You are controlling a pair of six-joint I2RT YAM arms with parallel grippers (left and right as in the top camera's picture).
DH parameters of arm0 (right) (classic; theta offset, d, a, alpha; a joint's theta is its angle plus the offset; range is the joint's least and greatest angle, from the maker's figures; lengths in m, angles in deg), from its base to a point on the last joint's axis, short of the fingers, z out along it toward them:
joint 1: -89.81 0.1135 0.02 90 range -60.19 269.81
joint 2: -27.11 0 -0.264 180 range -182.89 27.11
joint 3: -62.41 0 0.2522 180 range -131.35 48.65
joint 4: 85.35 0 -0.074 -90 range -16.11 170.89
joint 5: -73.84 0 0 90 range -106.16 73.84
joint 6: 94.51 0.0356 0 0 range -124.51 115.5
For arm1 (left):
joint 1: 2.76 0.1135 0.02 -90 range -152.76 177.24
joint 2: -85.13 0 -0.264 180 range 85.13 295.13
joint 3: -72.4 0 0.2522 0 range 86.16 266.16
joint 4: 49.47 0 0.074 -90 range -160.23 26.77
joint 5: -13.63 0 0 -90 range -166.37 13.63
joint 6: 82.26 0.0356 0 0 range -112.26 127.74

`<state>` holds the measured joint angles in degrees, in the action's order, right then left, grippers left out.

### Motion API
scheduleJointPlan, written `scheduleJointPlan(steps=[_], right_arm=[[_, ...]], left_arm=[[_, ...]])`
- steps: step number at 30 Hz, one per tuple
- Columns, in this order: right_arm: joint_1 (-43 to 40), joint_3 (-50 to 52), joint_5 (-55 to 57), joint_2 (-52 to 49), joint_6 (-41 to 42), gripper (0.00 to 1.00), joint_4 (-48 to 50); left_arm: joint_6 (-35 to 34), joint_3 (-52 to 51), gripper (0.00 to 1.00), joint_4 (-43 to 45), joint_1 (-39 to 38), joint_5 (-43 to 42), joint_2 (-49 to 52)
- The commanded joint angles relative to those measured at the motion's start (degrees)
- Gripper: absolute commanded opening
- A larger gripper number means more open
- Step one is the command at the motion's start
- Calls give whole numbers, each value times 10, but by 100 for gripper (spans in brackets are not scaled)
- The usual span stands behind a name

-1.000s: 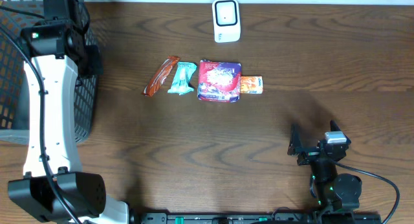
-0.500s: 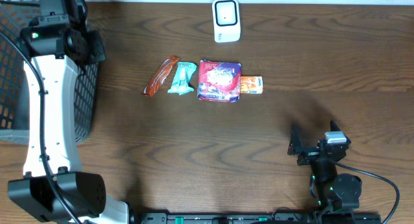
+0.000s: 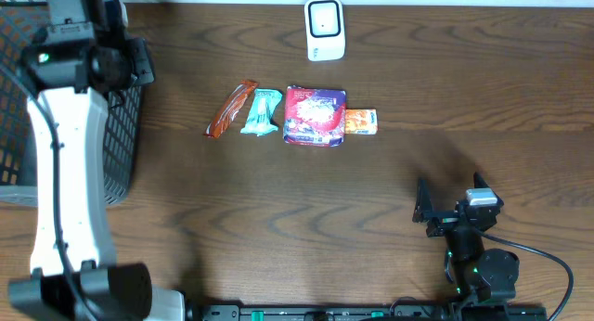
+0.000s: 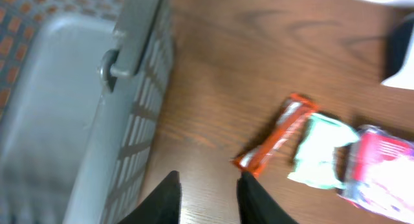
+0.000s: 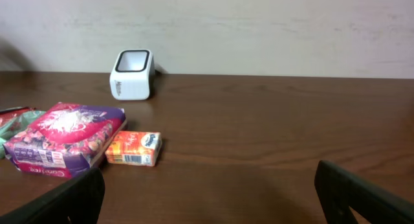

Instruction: Scan the item barcode

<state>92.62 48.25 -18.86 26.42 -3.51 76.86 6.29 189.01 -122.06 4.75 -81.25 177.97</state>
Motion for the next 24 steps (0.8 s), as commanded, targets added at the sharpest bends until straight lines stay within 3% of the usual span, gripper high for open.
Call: scheduleJointPlan(steps=[1, 4, 6, 9, 10, 11, 15, 24], right_arm=[[-5, 0, 5, 2, 2, 99, -2], [-5, 0, 5, 2, 2, 99, -2], [-5, 0, 5, 2, 2, 99, -2], [-5, 0, 5, 2, 2, 99, -2], [-5, 0, 5, 2, 2, 99, -2], [-5, 0, 5, 2, 2, 99, -2], [-5, 0, 5, 2, 2, 99, -2], [-5, 0, 5, 2, 2, 99, -2]], left_arm=[[-1, 2, 48, 3, 4, -69, -43], [-1, 2, 59, 4, 4, -110, -54], [-1, 2, 75, 7, 4, -139, -56], [-1, 2, 83, 7, 4, -203, -56], [-2, 2, 93, 7, 4, -238, -56], [-2, 2, 96, 7, 4, -266, -56], [-1, 2, 96, 7, 4, -341, -56], [-1, 2, 100, 7, 1, -345, -55]])
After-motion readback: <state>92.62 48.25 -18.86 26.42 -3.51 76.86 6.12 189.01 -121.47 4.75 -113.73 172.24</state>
